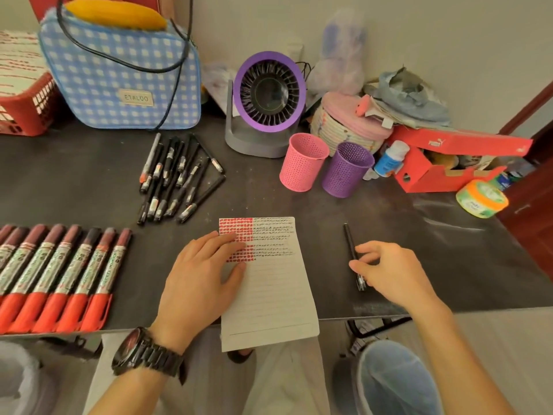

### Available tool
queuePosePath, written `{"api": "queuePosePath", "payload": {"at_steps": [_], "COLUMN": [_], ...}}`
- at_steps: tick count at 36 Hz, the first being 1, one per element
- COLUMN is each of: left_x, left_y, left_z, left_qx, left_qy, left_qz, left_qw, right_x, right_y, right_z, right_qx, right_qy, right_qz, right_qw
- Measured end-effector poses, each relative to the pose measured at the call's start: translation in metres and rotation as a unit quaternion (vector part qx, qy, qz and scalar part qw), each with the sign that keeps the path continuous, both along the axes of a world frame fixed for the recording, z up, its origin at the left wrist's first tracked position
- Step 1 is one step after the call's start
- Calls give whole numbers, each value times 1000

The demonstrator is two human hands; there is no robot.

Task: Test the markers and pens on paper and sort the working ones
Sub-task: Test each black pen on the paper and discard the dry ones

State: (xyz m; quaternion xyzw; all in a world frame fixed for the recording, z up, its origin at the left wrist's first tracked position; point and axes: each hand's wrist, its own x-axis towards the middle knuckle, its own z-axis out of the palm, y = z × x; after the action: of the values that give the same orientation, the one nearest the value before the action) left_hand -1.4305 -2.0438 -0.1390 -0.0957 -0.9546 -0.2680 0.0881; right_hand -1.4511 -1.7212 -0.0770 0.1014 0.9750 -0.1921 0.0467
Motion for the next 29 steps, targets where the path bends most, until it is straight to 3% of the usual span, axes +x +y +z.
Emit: {"api": "queuePosePath", "payload": {"at_steps": [7,29], "left_x": [1,2], "left_y": [2,0], "left_z": [4,3], "left_qx": [5,-11], "left_qy": [-8,-2], "left_qz": [1,4], "left_qw": [1000,1000], "right_x": [7,31], "right_y": [5,-2], "right_z": [0,-8], "right_qx": [50,43], "right_qy": [-5,9], "right_qz": [-14,-38], "right_qw": [999,998]}}
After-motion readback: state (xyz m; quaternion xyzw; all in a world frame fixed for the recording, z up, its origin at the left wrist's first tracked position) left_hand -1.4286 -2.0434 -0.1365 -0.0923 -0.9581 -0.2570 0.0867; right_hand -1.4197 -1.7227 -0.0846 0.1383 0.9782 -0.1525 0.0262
